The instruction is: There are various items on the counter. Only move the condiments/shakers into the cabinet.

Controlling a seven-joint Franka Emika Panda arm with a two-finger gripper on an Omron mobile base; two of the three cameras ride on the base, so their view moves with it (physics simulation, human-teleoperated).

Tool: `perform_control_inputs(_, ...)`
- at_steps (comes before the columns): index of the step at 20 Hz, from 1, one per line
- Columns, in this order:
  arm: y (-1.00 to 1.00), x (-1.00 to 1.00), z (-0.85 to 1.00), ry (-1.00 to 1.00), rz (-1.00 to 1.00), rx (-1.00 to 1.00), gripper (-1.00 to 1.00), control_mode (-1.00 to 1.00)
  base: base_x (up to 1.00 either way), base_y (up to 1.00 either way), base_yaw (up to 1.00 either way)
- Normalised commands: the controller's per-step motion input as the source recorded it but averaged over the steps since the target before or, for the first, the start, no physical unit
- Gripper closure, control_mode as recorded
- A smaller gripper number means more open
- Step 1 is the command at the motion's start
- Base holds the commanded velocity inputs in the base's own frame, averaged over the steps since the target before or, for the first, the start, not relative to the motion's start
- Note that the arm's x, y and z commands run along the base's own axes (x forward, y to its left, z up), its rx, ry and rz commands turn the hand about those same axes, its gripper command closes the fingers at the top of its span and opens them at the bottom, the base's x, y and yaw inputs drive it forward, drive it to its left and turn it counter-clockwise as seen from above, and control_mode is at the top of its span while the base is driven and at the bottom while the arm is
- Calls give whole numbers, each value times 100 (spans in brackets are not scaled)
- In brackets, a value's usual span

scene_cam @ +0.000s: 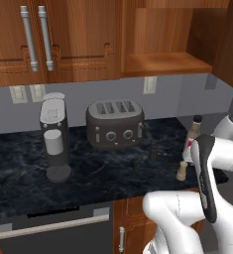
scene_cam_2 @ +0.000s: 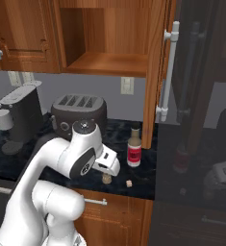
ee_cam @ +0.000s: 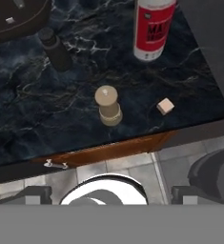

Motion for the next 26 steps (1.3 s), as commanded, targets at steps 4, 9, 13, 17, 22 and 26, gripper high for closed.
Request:
perform_control_inputs(4,0,17,-26,0,0,-2,-100,-100,0,0,0)
perform_control_inputs(9,0,26,-25,0,0,-3,-100,-100,0,0,0)
perform_control_inputs(13,0,21,-25,0,0,-10,-100,-100,0,0,0)
perform_control_inputs(17,0,21,-31,0,0,-8,-100,-100,0,0,0)
perform_control_inputs(22,0,17,-31,0,0,-5,-100,-100,0,0,0)
perform_control_inputs(26,0,13,-27,0,0,0,-100,-100,0,0,0)
